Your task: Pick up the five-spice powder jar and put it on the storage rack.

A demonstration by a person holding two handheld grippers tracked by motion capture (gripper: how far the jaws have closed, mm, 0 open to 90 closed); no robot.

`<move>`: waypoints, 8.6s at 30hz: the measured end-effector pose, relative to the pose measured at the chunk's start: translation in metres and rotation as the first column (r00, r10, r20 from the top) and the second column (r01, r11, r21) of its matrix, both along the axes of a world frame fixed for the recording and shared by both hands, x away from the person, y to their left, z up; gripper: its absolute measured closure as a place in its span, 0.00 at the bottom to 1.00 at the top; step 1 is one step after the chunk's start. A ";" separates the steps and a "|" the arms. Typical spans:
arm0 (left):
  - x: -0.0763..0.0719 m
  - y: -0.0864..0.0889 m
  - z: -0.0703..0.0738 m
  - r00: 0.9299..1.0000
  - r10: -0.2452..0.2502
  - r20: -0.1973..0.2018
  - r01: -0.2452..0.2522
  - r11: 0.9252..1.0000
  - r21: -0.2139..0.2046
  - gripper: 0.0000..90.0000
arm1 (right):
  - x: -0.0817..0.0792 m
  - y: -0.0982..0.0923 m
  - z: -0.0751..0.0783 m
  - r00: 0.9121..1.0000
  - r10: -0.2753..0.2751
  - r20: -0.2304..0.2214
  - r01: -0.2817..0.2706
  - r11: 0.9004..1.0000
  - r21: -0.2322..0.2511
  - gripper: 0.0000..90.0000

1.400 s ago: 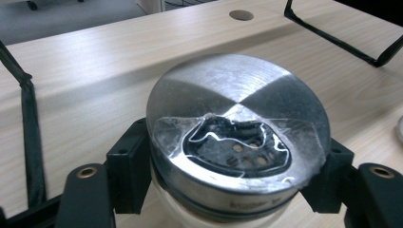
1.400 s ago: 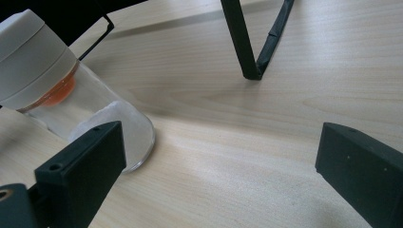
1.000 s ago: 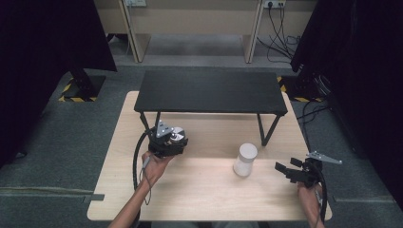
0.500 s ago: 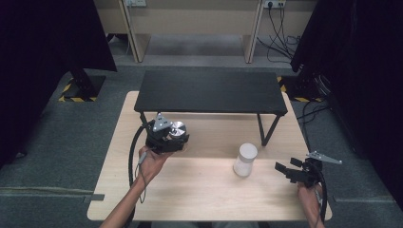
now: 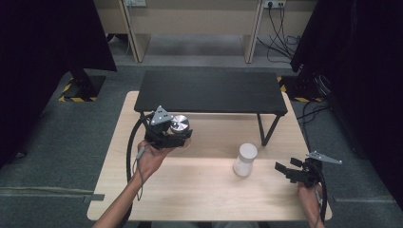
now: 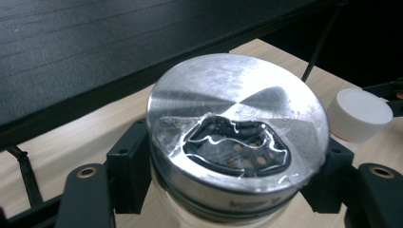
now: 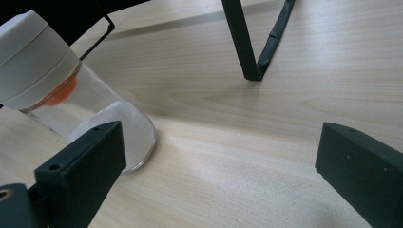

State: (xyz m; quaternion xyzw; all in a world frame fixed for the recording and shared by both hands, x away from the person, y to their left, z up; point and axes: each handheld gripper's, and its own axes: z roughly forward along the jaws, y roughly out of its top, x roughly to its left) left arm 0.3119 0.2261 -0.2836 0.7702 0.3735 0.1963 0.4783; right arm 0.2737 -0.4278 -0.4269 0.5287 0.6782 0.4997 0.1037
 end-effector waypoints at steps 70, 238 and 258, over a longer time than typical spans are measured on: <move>0.064 -0.009 0.071 0.960 0.275 0.047 -0.272 0.960 -0.073 0.34 | 0.001 0.000 0.000 1.000 0.012 0.004 -0.012 1.000 0.001 0.03; -0.050 0.056 -0.153 0.989 0.146 0.023 -0.142 0.982 -0.125 0.00 | -0.002 0.004 0.003 1.000 0.025 0.014 -0.025 1.000 -0.014 0.03; -0.048 0.057 -0.178 0.979 0.200 -0.025 -0.202 0.971 -0.128 0.00 | 0.006 0.007 -0.009 0.999 0.044 0.013 -0.044 0.999 -0.007 0.03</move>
